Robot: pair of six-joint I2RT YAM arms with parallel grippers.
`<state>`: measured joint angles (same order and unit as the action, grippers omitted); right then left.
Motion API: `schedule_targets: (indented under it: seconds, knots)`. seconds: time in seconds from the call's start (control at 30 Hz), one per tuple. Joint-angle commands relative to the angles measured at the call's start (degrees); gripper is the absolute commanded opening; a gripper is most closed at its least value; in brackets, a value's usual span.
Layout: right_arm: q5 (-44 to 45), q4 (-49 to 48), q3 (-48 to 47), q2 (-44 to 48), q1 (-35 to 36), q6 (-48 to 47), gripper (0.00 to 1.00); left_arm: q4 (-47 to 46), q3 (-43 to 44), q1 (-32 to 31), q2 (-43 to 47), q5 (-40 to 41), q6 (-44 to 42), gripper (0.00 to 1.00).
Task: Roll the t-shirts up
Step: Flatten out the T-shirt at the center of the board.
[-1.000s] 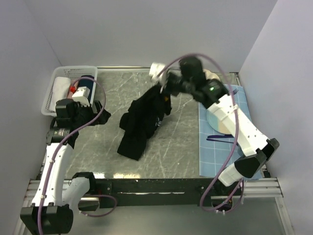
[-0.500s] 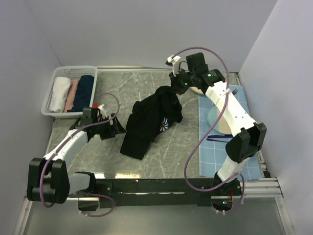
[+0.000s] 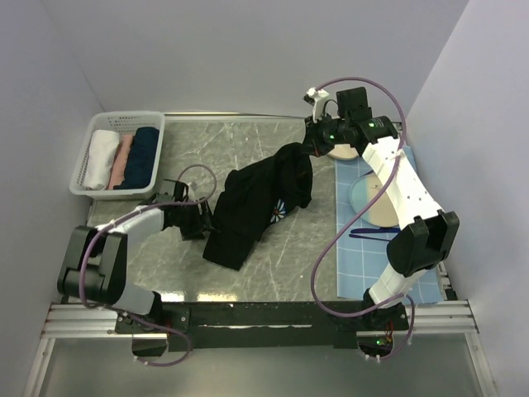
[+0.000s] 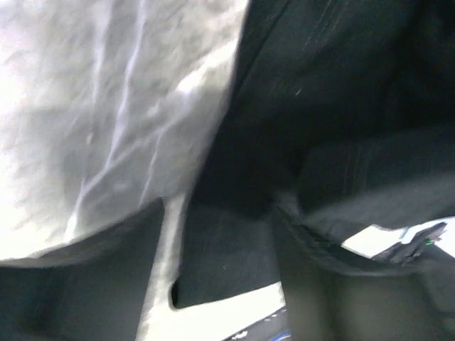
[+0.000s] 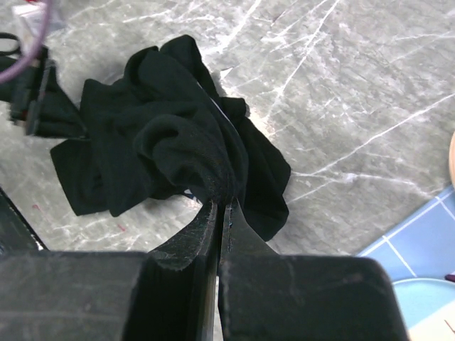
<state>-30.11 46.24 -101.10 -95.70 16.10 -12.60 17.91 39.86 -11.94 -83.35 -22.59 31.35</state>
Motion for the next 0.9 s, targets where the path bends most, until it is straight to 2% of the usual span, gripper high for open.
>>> schedule_targets:
  seconds: [0.0,0.03,0.07,0.17,0.23,0.27,0.37,0.5,0.7,0.8,0.83,0.87]
  knots:
    - [-1.4,-2.6,0.6,2.8,-0.5,2.7,0.0,-3.3,3.5,-2.1,-6.1,-5.6,-1.8,0.4]
    - [-0.8,-3.0,1.1,2.7,-0.6,3.5,0.0,-3.4,4.4,-2.4,-7.0,-7.5,-2.6,0.06]
    - [-0.6,-3.3,1.1,2.8,-1.0,4.0,0.0,-2.9,5.6,-2.7,-7.7,-8.0,-3.8,0.01]
    - [-0.7,-3.9,-0.9,2.4,-2.7,5.7,0.0,3.1,11.4,-1.8,-7.9,-8.2,-8.1,0.01]
    - [-0.3,-3.8,-4.5,1.7,-4.3,6.4,0.0,9.0,17.3,-0.5,-5.7,-5.3,-11.2,0.01]
    - [-0.1,-3.8,-6.0,1.7,-4.9,6.5,0.0,10.4,19.1,2.1,-4.3,-4.3,-13.3,0.01]
    - [-0.1,-2.9,-12.1,2.1,-6.0,5.8,0.0,11.7,25.1,8.5,3.8,-1.9,-17.5,0.01]
    - [0.6,-3.2,-15.2,6.6,-6.3,6.8,0.0,11.4,32.5,10.2,15.6,1.8,-26.1,0.01]
    - [-0.8,-5.4,-8.8,18.1,-6.4,10.7,0.0,8.5,36.0,10.3,28.5,7.0,-30.3,0.01]
    - [-0.7,-9.9,-1.1,27.7,-6.4,12.5,0.0,8.4,38.8,10.3,32.4,11.7,-33.0,0.01]
    - [2.0,-11.2,2.9,30.0,-6.3,16.6,0.0,8.5,39.5,10.3,33.1,12.6,-33.5,0.01]
    - [3.5,-12.1,4.6,32.0,-6.3,17.9,0.05,8.6,41.0,10.3,33.5,13.0,-34.8,0.01]
